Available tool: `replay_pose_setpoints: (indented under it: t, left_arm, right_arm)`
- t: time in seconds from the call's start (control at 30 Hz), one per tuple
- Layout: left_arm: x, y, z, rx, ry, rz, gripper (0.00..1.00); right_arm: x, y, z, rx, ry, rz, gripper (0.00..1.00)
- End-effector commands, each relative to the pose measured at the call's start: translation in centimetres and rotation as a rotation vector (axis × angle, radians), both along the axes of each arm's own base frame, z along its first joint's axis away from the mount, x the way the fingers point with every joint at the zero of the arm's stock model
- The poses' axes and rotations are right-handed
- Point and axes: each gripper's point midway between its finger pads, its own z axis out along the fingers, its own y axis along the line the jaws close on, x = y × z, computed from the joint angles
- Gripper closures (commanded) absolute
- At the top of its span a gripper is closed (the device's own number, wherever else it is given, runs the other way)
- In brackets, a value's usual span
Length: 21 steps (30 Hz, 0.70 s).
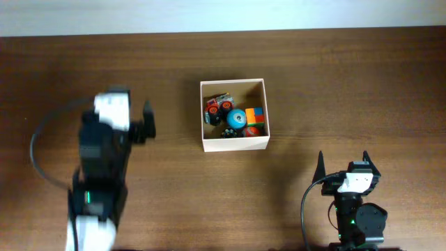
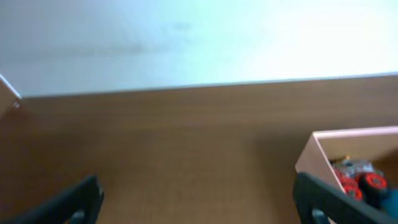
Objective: Pack container
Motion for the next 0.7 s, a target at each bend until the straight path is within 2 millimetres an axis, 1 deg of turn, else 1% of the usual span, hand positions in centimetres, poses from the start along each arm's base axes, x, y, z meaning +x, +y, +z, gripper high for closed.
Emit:
replay_pose_setpoints:
  t: [0.0, 0.13, 0.3, 0.4, 0.53, 0.67]
  left_arm:
    - [-3.6, 0.4, 0.1, 0.013, -0.132, -0.005, 0.01]
    - [-6.4, 0.7, -0.4, 0.010, -0.221, 0.004, 0.01]
    - [-8.1, 1.4, -0.9, 0.009, -0.297, 0.027, 0.01]
    - [-8.5, 1.5, -1.2, 0.007, -0.336, 0.031, 0.01]
    - [-8.8, 1.2, -1.5, 0.003, -0.399, 0.012, 0.01]
    - [-9.0, 1.1, -1.2, 0.000, -0.498, 0.006, 0.01]
  right_arm:
    - [0.0, -0.1, -0.3, -0.009, 0.004, -0.001, 0.01]
    - [0.0, -0.1, -0.3, -0.009, 0.004, -0.001, 0.01]
    - [0.0, -0.1, -0.3, -0.009, 0.004, -0.001, 0.01]
    - [0.0, -0.1, -0.3, -0.009, 0.004, -0.001, 0.01]
    - [0.0, -0.1, -0.3, -0.009, 0.004, -0.001, 0.01]
    - [0.0, -0.1, -0.3, -0.009, 0.004, -0.001, 0.01]
